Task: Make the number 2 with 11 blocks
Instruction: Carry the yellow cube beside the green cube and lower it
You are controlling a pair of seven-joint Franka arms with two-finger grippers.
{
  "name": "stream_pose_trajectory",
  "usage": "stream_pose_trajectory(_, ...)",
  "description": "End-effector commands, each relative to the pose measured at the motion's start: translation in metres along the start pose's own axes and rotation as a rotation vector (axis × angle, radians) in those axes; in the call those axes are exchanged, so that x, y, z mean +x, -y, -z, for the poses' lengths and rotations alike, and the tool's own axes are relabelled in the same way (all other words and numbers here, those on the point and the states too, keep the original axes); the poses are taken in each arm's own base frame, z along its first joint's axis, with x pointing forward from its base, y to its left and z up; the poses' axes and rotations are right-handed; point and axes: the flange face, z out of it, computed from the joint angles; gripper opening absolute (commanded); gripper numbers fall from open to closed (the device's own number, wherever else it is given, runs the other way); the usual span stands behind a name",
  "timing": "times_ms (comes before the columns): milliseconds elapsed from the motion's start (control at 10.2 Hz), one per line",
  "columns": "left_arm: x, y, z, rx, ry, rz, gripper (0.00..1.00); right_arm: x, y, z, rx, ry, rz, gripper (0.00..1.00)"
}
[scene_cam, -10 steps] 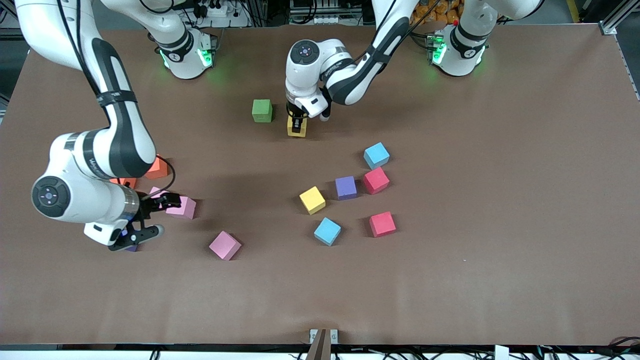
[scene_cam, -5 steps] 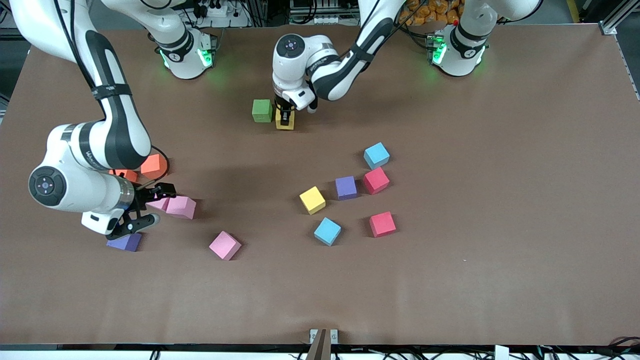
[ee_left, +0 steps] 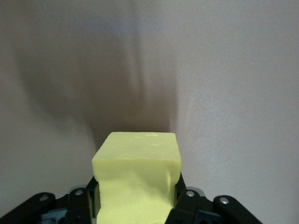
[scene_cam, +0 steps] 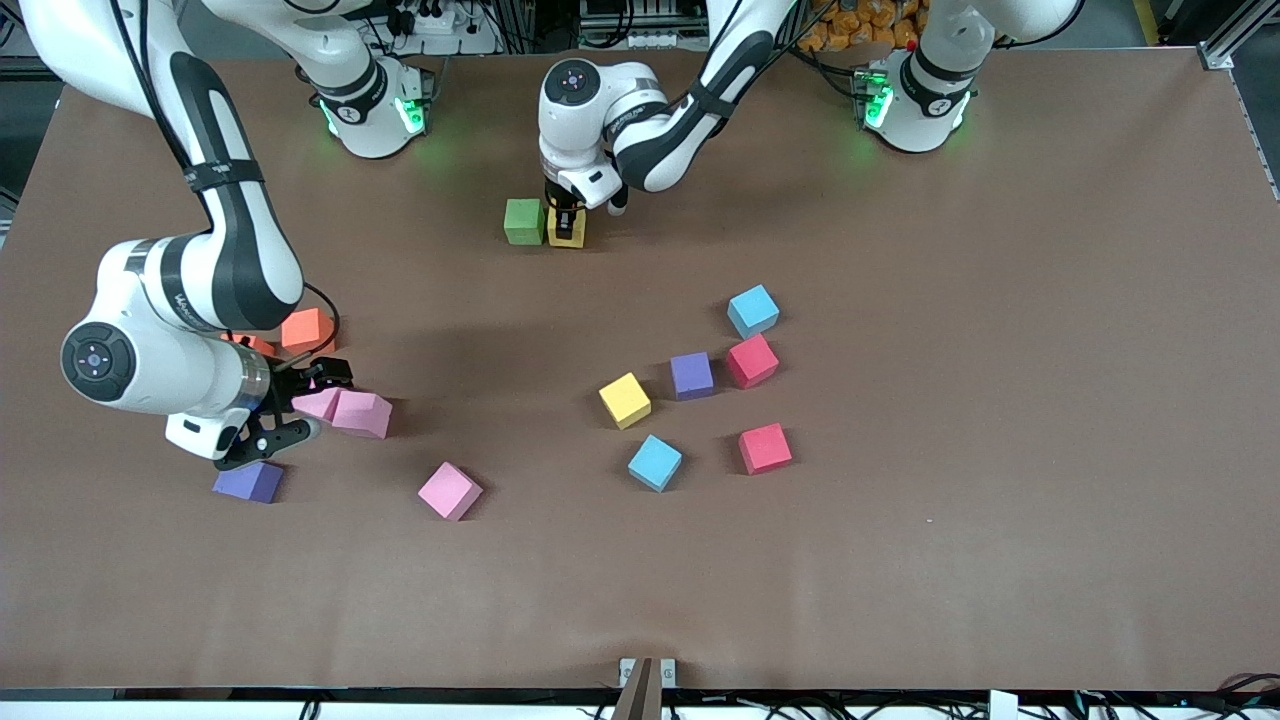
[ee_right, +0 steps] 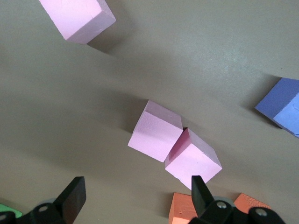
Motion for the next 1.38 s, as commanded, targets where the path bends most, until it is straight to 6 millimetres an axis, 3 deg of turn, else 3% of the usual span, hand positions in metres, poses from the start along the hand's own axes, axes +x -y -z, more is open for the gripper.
stream_pose_trajectory(0,-0.010,-0.002,-0.002,-0.007,0.003,0.063,0.10,-0.007,-0.001,0.003,-0.007,-0.009,0.012,1.00)
stream_pose_trajectory(393,-0.020,-0.008,0.002,-0.014,0.027,0.085,0.10,-0.007,-0.003,0.002,-0.005,-0.005,0.009,1.00)
stream_pose_trajectory(1081,-0.021,0.010,-0.015,0.003,0.002,0.083,0.11,-0.009,-0.007,0.002,-0.004,-0.006,0.003,1.00)
stream_pose_trajectory(1179,-0.021,0.011,-0.017,0.004,0.001,0.081,0.12,-0.009,-0.008,0.002,-0.003,-0.005,0.001,1.00)
stream_pose_trajectory(1277,-0.021,0.011,-0.017,0.004,0.001,0.081,0.21,-0.009,-0.008,0.002,-0.003,-0.005,0.001,1.00)
